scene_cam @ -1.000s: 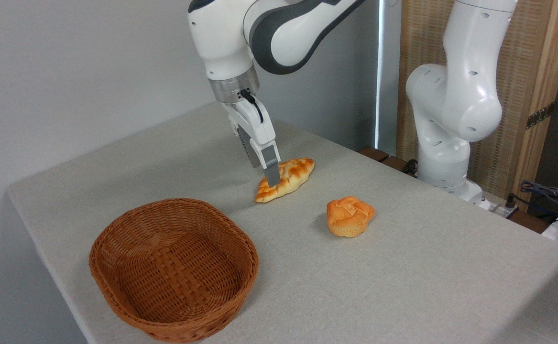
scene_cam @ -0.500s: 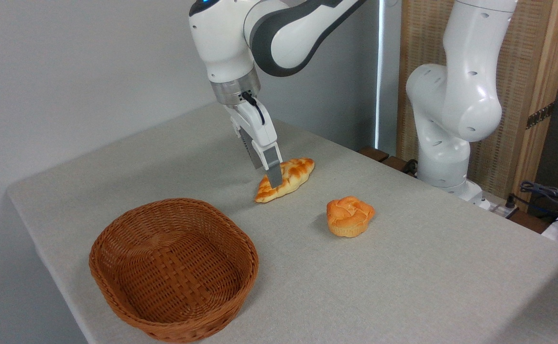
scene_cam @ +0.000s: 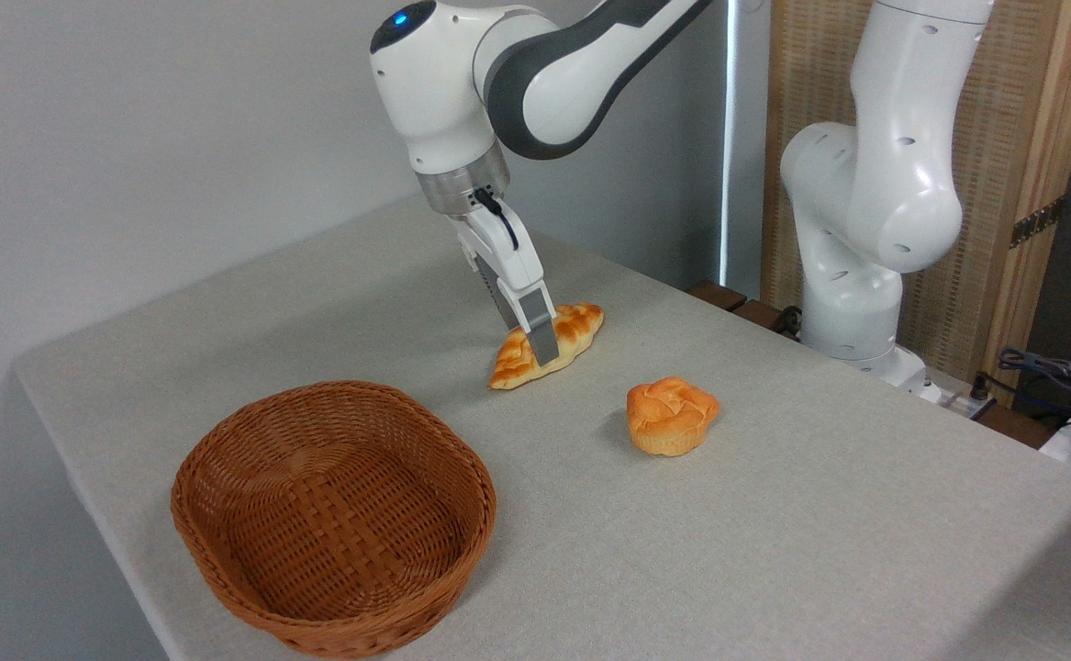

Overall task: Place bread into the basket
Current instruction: 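Close the gripper around the middle of the braided loaf, then lift the braided loaf and carry it over the wicker basket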

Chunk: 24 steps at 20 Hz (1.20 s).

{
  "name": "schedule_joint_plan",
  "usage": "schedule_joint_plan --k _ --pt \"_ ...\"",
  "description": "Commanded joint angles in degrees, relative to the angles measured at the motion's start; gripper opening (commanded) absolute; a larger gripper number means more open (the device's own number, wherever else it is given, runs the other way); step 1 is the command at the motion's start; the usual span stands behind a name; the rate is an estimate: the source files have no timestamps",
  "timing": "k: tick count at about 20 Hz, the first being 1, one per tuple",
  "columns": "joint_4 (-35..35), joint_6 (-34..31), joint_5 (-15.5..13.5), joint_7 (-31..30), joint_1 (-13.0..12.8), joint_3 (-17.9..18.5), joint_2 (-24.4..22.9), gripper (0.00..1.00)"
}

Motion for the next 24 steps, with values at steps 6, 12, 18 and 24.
schedule_joint_plan --k 6,12,18,24 --pt "-1.94 0.33 -0.02 -1.08 -1.47 0.26 -0.29 0.66" --pt "-1.85 0.16 0.07 -1.08 -1.38 0.26 -0.29 0.45" --pt "-1.85 0.16 0.07 -1.08 -1.38 0.26 -0.29 0.45" --pt "-0.19 -0.11 0.07 -0.73 -1.3 0.87 -0.73 0.45"
